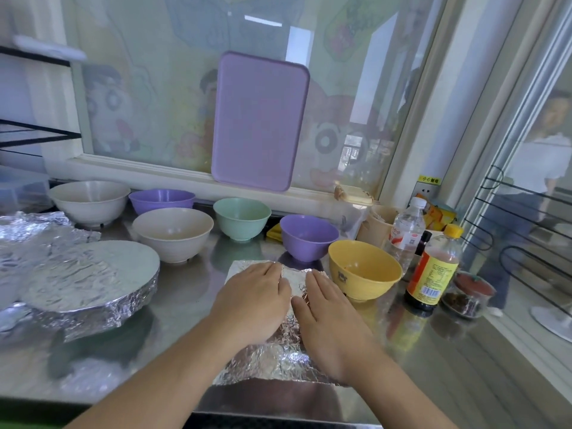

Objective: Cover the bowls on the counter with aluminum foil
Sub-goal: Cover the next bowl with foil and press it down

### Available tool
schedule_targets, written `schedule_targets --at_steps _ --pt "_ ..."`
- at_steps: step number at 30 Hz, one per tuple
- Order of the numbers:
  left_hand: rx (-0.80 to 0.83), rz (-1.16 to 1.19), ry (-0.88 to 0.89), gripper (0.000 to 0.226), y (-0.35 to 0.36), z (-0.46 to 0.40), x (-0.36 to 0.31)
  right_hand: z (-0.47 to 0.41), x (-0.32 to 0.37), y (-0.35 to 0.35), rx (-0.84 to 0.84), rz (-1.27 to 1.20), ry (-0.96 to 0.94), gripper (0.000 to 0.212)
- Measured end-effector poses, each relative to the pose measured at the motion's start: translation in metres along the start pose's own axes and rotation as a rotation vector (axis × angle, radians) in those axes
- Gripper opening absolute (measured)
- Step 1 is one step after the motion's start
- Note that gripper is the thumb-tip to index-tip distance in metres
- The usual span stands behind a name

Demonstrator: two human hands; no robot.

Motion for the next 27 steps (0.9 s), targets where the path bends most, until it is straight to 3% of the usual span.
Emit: schedule_targets --at_steps 4,6,8,10,13,14,19,22,24,27 --pt "-0.088 0.031 -0.086 0.012 -0.015 0.02 -0.008 0.001 0.001 0.0 -0.036 0.046 0.028 0.083" --pt "-0.111 0.135 -0.161 0.063 -0.011 0.034 -0.014 0.004 0.002 -0.002 -0.026 0.087 0.005 0.058" --pt "-0.088 0.272 -0.306 0.095 -0.006 0.044 -0.01 0.002 0.0 -0.006 0.007 0.076 0.033 0.033" --pt "-0.072 0.213 -0.306 0.105 -0.006 0.042 -0.012 -0.006 0.002 -0.013 0.043 0.081 0.011 0.037" --pt "-0.063 0.156 -0.274 0.105 -0.007 0.039 -0.013 -0.021 0.01 -0.025 0.009 -0.042 -0.041 0.079" --pt "-0.051 0.15 -0.259 0.104 -0.006 0.04 -0.014 -0.025 0.012 -0.027 0.018 -0.076 -0.035 0.082" --pt "-0.111 0.212 -0.274 0.1 -0.008 0.042 -0.009 -0.027 0.009 -0.014 0.024 0.026 -0.108 0.051" --pt "-0.098 0.211 -0.285 0.101 -0.01 0.042 -0.01 -0.019 -0.005 -0.01 0.038 -0.14 -0.008 0.031" --pt "-0.078 0.207 -0.291 0.103 -0.01 0.041 -0.008 -0.005 0.0 -0.017 -0.057 -0.19 -0.026 0.028" --pt "-0.106 0.221 -0.298 0.102 -0.012 0.041 -0.004 0.013 -0.004 -0.015 -0.202 -0.08 -0.011 0.029"
Point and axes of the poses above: each hand's wrist, its own z-axis away from the middle knuckle, its own y-axis out of the palm, x = y × z, the point moved 9 cm from there along -z, towards the middle knuckle, and after that the axes turned 6 degrees about y, right-handed, at the moved point
